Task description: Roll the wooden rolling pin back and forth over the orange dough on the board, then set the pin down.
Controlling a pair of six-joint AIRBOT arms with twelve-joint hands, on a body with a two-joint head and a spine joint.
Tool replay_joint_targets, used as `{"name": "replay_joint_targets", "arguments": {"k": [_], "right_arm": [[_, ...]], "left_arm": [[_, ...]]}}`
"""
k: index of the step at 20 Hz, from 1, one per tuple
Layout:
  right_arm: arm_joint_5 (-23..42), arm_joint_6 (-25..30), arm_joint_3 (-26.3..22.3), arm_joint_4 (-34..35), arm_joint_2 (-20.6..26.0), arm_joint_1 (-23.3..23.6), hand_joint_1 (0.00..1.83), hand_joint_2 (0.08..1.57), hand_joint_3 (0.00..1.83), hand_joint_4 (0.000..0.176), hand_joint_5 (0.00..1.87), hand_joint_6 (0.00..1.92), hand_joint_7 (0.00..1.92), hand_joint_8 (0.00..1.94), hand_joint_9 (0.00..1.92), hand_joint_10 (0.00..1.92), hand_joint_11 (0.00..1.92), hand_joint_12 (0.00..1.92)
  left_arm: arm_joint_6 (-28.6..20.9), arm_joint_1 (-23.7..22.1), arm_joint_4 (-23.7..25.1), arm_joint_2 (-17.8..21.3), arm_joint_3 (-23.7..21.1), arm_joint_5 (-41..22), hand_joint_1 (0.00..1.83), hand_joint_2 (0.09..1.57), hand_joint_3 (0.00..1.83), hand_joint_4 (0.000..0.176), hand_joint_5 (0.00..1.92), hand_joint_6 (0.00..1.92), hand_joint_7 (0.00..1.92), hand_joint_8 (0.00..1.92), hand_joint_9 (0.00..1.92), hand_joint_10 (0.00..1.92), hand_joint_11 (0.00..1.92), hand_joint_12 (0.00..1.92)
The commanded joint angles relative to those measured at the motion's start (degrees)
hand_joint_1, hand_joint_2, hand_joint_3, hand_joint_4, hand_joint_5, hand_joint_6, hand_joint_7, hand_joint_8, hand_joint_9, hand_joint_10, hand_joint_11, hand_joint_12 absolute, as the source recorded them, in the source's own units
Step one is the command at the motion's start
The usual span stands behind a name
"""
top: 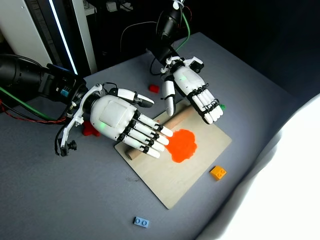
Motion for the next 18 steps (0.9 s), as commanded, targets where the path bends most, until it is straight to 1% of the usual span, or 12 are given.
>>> {"name": "replay_joint_targets", "arguments": {"k": [1, 6, 7, 9, 13, 18], "right_arm": [[5.2, 0.3, 0.3, -4.8, 0.1, 0.0, 0.0, 1.23, 0.0, 0.0, 0.03, 0.01, 0.05, 0.01, 0.02, 0.01, 0.0, 0.0], [4.3, 0.7, 1.9, -4.8, -0.8, 0.0, 0.0, 1.23, 0.0, 0.0, 0.04, 0.01, 0.07, 0.01, 0.04, 0.01, 0.0, 0.0], [4.0, 0.9, 2.3, -4.8, -1.0, 0.0, 0.0, 1.23, 0.0, 0.0, 0.02, 0.0, 0.04, 0.0, 0.02, 0.0, 0.0, 0.0], [3.6, 1.3, 3.1, -4.8, -1.4, -0.3, 0.0, 1.23, 0.0, 0.0, 0.03, 0.01, 0.05, 0.01, 0.02, 0.0, 0.0, 0.0], [2.7, 1.7, 3.8, -4.8, -1.6, -0.4, 0.0, 1.24, 0.0, 0.0, 0.04, 0.01, 0.04, 0.0, 0.02, 0.01, 0.0, 0.0], [1.9, 1.7, 6.6, -4.8, -3.2, -0.6, 0.0, 1.24, 0.0, 0.0, 0.07, 0.02, 0.07, 0.01, 0.05, 0.02, 0.0, 0.0]], "left_arm": [[-0.2, 0.2, 3.6, -0.2, 0.5, -5.9, 0.0, 1.25, 0.0, 0.0, 0.0, 0.0, 0.0, 0.0, 0.0, 0.0, 0.0, 0.0], [-0.7, 1.3, 4.3, -0.3, 1.6, -5.5, 0.0, 1.25, 0.0, 0.0, 0.0, 0.0, 0.01, 0.0, 0.0, 0.0, 0.0, 0.0], [-0.8, 1.3, 4.3, -0.4, 1.8, -5.4, 0.0, 1.25, 0.0, 0.0, 0.0, 0.0, 0.01, 0.01, 0.01, 0.0, 0.0, 0.0], [-1.3, 1.3, 4.2, -1.0, 2.3, -5.3, 0.0, 1.25, 0.0, 0.0, 0.0, 0.0, 0.02, 0.0, 0.03, 0.01, 0.02, 0.01], [-1.5, 1.1, 4.2, -2.4, 2.8, -4.6, 0.0, 1.26, 0.0, 0.0, 0.0, 0.0, 0.0, 0.0, 0.0, 0.0, 0.0, 0.0], [-1.8, 1.3, 4.3, -3.4, 3.5, -4.5, 0.0, 1.25, 0.0, 0.0, 0.0, 0.0, 0.01, 0.01, 0.01, 0.0, 0.0, 0.0]]}}
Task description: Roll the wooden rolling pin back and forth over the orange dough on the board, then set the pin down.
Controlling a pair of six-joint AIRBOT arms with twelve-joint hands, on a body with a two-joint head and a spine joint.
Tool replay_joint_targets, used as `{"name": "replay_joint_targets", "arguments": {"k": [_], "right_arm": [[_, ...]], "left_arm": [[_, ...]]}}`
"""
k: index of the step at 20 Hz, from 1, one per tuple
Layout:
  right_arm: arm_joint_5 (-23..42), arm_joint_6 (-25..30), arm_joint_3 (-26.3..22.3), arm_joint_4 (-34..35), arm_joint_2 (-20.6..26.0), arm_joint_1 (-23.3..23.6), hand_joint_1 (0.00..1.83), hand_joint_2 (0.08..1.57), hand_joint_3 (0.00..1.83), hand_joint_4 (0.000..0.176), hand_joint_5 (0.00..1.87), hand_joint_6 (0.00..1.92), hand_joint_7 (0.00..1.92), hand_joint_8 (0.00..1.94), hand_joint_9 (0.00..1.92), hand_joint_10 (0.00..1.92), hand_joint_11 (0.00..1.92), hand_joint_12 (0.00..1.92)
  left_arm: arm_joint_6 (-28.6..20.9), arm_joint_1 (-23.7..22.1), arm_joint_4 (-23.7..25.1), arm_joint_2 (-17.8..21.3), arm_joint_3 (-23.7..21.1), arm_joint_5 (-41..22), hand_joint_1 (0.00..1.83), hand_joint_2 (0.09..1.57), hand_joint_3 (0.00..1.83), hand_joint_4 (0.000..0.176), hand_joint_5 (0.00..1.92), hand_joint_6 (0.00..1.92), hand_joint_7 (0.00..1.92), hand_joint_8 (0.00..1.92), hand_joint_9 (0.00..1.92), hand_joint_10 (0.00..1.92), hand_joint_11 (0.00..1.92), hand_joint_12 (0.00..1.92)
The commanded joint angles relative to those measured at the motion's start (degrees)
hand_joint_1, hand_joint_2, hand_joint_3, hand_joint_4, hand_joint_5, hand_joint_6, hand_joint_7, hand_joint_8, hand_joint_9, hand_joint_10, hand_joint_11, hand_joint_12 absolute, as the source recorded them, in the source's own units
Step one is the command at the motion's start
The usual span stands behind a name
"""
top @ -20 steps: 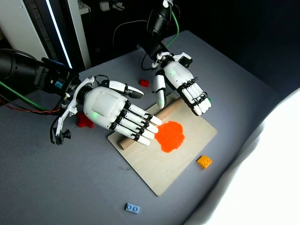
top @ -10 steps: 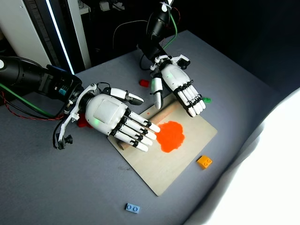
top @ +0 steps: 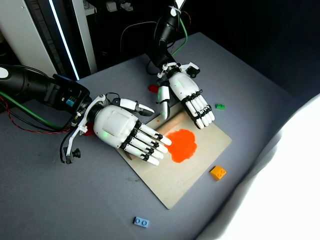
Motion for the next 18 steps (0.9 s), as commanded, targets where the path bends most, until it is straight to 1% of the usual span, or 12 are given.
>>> {"name": "replay_joint_targets", "arguments": {"k": [1, 4, 6, 11, 15, 18], "right_arm": [[5.3, 0.2, 0.4, -4.0, -0.1, 0.0, 0.0, 1.24, 0.0, 0.0, 0.05, 0.01, 0.05, 0.0, 0.03, 0.01, 0.0, 0.0], [5.1, 0.2, 1.6, -4.0, -0.7, 0.2, 0.0, 1.24, 0.0, 0.0, 0.06, 0.01, 0.09, 0.02, 0.06, 0.02, 0.0, 0.0], [5.1, 0.1, 1.9, -4.0, -0.9, 0.2, 0.0, 1.24, 0.0, 0.0, 0.06, 0.01, 0.07, 0.01, 0.04, 0.01, 0.0, 0.0], [5.1, -1.4, 2.9, -4.0, -1.2, 0.2, 0.0, 1.25, 0.01, 0.0, 0.08, 0.02, 0.11, 0.02, 0.08, 0.02, 0.0, 0.0], [5.3, -2.0, 3.4, -4.0, -1.8, 0.5, 0.0, 1.23, 0.0, 0.0, 0.06, 0.0, 0.07, 0.0, 0.03, 0.0, 0.0, 0.0], [6.9, -3.6, 4.9, -4.0, -3.4, 0.6, 0.0, 1.23, 0.0, 0.0, 0.06, 0.0, 0.07, 0.0, 0.04, 0.0, 0.0, 0.0]], "left_arm": [[-0.2, 0.0, 3.7, 0.0, 0.2, -5.6, 0.0, 1.26, 0.0, 0.0, 0.0, 0.0, 0.0, 0.0, 0.0, 0.0, 0.0, 0.0], [-0.3, 0.0, 3.7, -0.3, 0.9, -5.6, 0.0, 1.25, 0.0, 0.0, 0.01, 0.0, 0.01, 0.01, 0.0, 0.0, 0.0, 0.0], [-0.4, 0.0, 3.7, -0.5, 1.2, -5.6, 0.0, 1.25, 0.0, 0.0, 0.0, 0.0, 0.0, 0.0, 0.0, 0.0, 0.0, 0.0], [-0.5, 0.0, 3.6, -1.2, 1.6, -5.5, 0.0, 1.25, 0.0, 0.0, 0.0, 0.0, 0.0, 0.0, 0.0, 0.0, 0.0, 0.0], [-0.8, 0.0, 3.7, -1.7, 2.0, -5.5, 0.0, 1.25, 0.0, 0.0, 0.0, 0.0, 0.0, 0.0, 0.0, 0.0, 0.0, 0.0], [-0.8, 0.0, 3.7, -1.9, 2.3, -5.5, 0.0, 1.25, 0.0, 0.0, 0.0, 0.0, 0.0, 0.0, 0.0, 0.0, 0.0, 0.0]]}}
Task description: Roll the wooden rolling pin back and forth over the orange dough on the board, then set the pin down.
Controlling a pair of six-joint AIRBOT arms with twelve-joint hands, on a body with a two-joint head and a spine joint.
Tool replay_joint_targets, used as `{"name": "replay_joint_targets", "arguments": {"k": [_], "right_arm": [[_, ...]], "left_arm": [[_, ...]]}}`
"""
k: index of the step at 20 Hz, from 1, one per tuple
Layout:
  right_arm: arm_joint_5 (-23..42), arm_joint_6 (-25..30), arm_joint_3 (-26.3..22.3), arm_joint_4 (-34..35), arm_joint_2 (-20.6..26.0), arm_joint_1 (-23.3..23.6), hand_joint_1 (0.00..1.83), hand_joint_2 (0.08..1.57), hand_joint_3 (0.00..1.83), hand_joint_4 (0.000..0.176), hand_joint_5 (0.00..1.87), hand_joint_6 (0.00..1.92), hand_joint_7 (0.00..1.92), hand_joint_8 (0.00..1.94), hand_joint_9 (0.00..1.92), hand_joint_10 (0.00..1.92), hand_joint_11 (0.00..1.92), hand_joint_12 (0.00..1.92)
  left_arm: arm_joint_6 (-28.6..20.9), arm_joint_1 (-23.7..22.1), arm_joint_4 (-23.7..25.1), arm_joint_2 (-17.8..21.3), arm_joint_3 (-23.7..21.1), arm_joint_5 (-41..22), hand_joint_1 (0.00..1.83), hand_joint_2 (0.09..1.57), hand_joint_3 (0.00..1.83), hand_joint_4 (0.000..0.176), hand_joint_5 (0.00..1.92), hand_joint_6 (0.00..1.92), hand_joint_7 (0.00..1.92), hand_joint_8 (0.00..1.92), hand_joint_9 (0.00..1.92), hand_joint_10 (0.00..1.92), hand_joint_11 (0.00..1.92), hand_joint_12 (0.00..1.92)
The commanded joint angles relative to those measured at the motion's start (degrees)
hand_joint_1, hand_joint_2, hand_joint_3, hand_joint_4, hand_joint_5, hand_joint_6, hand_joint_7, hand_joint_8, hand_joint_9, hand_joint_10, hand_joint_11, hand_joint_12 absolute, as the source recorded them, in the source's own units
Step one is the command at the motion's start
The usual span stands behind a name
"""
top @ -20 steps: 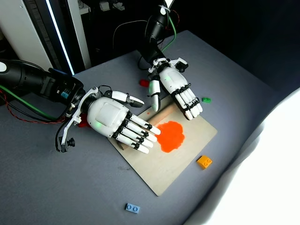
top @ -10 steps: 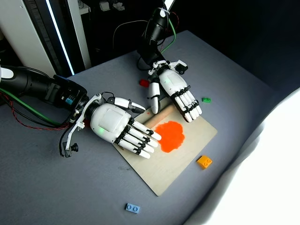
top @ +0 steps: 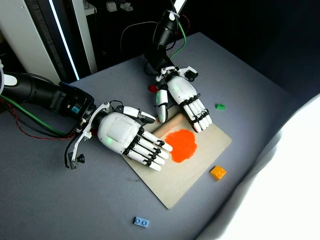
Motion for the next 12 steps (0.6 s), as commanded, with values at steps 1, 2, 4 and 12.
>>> {"name": "replay_joint_targets", "arguments": {"k": [1, 2, 4, 12], "right_arm": [[6.7, -0.2, 0.3, -3.8, -0.1, 0.5, 0.0, 1.23, 0.0, 0.0, 0.06, 0.01, 0.07, 0.0, 0.05, 0.01, 0.0, 0.0], [7.0, -0.2, 0.6, -3.7, -0.5, 0.7, 0.0, 1.23, 0.0, 0.0, 0.05, 0.0, 0.06, 0.0, 0.03, 0.0, 0.0, 0.0], [7.5, -0.2, 1.1, -3.1, -1.1, 1.2, 0.0, 1.24, 0.0, 0.0, 0.06, 0.01, 0.08, 0.01, 0.05, 0.01, 0.0, 0.0], [7.1, -1.0, 2.4, -0.5, -2.5, 2.4, 0.0, 1.24, 0.0, 0.0, 0.05, 0.0, 0.05, 0.0, 0.02, 0.0, 0.0, 0.0]], "left_arm": [[-0.2, 0.0, 3.6, 0.0, 0.2, -5.9, 0.0, 1.25, 0.0, 0.0, 0.0, 0.0, 0.0, 0.0, 0.0, 0.0, 0.0, 0.0], [-0.2, 0.0, 3.6, 0.0, 0.2, -5.9, 0.0, 1.25, 0.0, 0.0, 0.0, 0.0, 0.0, 0.0, 0.0, 0.0, 0.0, 0.0], [-0.3, 0.0, 3.5, -0.1, 0.4, -5.8, 0.0, 1.26, 0.0, 0.0, 0.0, 0.0, 0.0, 0.0, 0.0, 0.0, 0.0, 0.0], [-0.5, -0.2, 3.0, -0.6, 0.7, -5.7, 0.0, 1.27, 0.01, 0.0, 0.0, 0.0, 0.0, 0.0, 0.0, 0.0, 0.0, 0.0]]}}
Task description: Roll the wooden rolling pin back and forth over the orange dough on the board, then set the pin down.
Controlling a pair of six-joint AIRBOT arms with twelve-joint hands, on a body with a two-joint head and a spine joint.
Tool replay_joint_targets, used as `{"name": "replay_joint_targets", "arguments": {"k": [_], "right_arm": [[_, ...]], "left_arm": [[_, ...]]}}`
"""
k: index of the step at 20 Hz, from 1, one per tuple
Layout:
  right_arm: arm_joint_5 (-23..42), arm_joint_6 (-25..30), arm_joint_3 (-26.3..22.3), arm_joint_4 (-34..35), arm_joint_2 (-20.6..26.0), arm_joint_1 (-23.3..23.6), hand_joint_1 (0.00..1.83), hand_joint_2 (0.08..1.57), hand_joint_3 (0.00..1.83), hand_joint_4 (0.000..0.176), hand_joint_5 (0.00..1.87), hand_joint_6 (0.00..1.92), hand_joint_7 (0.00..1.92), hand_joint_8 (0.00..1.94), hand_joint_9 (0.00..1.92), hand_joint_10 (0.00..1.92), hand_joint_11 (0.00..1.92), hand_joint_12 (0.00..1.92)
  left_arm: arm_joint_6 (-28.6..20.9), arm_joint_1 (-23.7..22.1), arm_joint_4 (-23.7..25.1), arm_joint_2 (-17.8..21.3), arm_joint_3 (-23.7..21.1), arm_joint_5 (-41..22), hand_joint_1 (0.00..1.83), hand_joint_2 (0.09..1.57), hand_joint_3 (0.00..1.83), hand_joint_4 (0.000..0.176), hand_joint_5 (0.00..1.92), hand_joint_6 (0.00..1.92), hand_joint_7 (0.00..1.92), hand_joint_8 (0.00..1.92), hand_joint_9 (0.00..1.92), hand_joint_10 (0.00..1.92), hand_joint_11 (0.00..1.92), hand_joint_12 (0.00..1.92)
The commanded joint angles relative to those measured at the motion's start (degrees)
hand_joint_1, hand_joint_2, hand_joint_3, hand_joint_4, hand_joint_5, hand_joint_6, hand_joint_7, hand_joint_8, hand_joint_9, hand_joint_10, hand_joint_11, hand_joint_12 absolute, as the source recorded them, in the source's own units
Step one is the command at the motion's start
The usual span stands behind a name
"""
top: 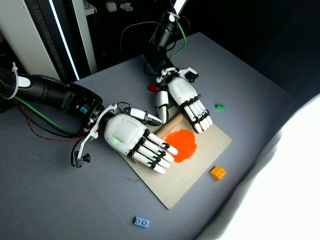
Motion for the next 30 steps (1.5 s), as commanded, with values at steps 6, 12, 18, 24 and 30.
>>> {"name": "replay_joint_targets", "arguments": {"k": [6, 12, 18, 24, 30], "right_arm": [[4.6, -0.2, 2.1, -3.8, -0.8, 0.4, 0.0, 1.25, 0.01, 0.0, 0.06, 0.01, 0.05, 0.01, 0.02, 0.01, 0.0, 0.0], [4.5, -0.4, 2.6, -3.8, -1.2, 0.5, 0.0, 1.27, 0.01, 0.0, 0.07, 0.01, 0.07, 0.01, 0.04, 0.01, 0.0, 0.0], [4.1, -0.4, 3.1, -3.7, -1.2, 0.6, 0.0, 1.35, 0.04, 0.0, 0.07, 0.01, 0.06, 0.0, 0.02, 0.0, 0.0, 0.0], [3.8, -0.2, 3.5, -3.6, -1.2, 0.9, 0.0, 1.37, 0.04, 0.0, 0.05, 0.0, 0.05, 0.0, 0.01, 0.0, 0.0, 0.0], [3.3, 0.0, 4.3, -2.7, -1.3, 1.5, 0.0, 1.37, 0.03, 0.0, 0.06, 0.0, 0.06, 0.0, 0.0, 0.0, 0.0, 0.0]], "left_arm": [[-0.1, -0.7, 3.3, -0.5, 0.8, -5.3, 0.0, 1.29, 0.01, 0.0, 0.0, 0.0, 0.0, 0.0, 0.0, 0.0, 0.0, 0.0], [-0.1, -1.4, 3.1, -1.1, 2.0, -4.6, 0.0, 1.29, 0.01, 0.0, 0.0, 0.0, 0.0, 0.0, 0.0, 0.0, 0.0, 0.0], [-0.1, -1.7, 2.7, -1.2, 2.8, -4.4, 0.0, 1.34, 0.03, 0.0, 0.0, 0.0, 0.0, 0.0, 0.0, 0.0, 0.0, 0.0], [-0.3, -1.9, 2.5, -1.4, 3.3, -4.3, 0.0, 1.34, 0.02, 0.0, 0.0, 0.0, 0.0, 0.0, 0.0, 0.0, 0.0, 0.0], [-0.3, -2.5, 2.5, -1.5, 4.4, -3.3, 0.0, 1.34, 0.02, 0.0, 0.0, 0.0, 0.0, 0.0, 0.0, 0.0, 0.0, 0.0]]}}
